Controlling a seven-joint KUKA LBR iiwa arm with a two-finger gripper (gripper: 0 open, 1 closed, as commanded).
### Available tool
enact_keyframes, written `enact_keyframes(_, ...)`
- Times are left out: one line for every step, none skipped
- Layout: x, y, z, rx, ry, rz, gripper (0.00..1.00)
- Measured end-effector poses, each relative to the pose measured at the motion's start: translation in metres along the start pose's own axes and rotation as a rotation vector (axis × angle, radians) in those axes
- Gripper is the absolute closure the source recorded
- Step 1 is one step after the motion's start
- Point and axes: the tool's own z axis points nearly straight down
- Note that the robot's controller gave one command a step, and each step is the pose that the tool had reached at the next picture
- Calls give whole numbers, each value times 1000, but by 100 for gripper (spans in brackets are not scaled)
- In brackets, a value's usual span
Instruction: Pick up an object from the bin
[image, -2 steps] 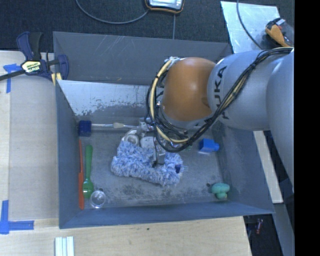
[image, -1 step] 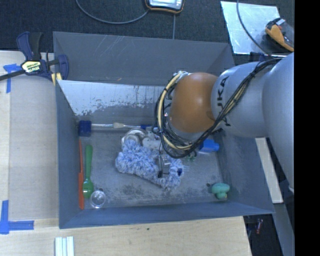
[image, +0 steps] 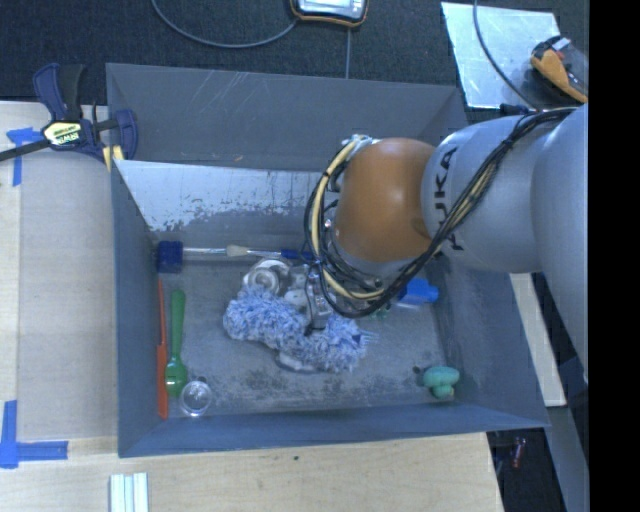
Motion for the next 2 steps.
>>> enact_keyframes(1,0,1,0,3,1,0)
enact_keyframes(1,0,1,0,3,1,100)
